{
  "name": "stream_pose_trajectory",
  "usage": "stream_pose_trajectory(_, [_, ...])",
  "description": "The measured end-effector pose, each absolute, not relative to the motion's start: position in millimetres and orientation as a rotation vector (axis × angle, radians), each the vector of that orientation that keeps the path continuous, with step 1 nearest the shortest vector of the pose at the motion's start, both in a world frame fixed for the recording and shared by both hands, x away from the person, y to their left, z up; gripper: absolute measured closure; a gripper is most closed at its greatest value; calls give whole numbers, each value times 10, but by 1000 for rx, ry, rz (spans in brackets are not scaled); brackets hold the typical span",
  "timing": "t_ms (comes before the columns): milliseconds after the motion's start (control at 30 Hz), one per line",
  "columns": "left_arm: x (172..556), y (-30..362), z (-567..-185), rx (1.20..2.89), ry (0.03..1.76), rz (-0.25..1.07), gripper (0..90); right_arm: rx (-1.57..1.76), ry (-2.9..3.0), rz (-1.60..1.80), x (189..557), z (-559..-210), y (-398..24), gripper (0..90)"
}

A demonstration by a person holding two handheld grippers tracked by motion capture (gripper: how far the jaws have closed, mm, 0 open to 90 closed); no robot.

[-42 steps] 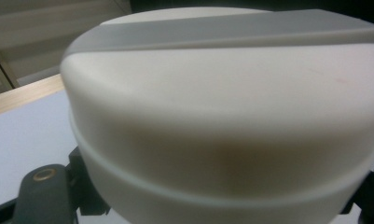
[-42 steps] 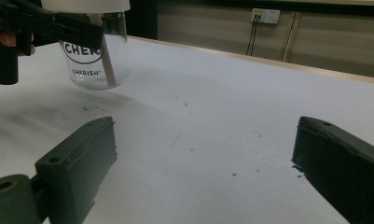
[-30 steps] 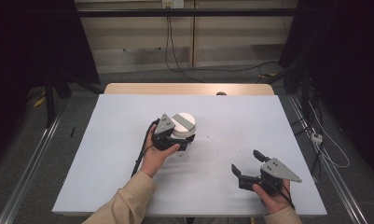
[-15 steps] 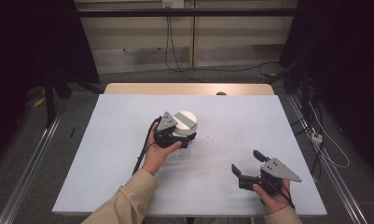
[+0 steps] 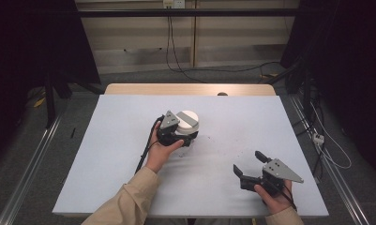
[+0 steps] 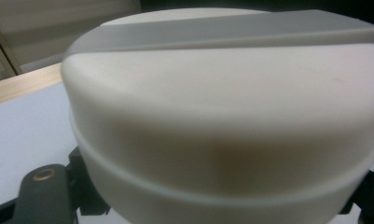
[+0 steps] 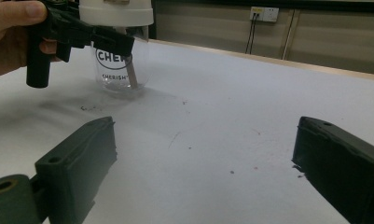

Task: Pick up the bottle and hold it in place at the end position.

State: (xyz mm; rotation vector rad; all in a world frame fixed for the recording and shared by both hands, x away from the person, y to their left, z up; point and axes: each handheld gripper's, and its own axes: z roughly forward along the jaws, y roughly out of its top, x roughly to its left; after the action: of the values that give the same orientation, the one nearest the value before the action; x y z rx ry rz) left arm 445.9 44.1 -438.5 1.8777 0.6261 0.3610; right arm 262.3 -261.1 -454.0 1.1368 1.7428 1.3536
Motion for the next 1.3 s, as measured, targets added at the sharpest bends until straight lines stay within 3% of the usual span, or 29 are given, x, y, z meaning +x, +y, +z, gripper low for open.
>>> stream_pose_trajectory(1300, [4666, 349, -4415, 1883, 614, 377, 184, 1138, 1737, 1354, 2614, -4542, -2615, 56])
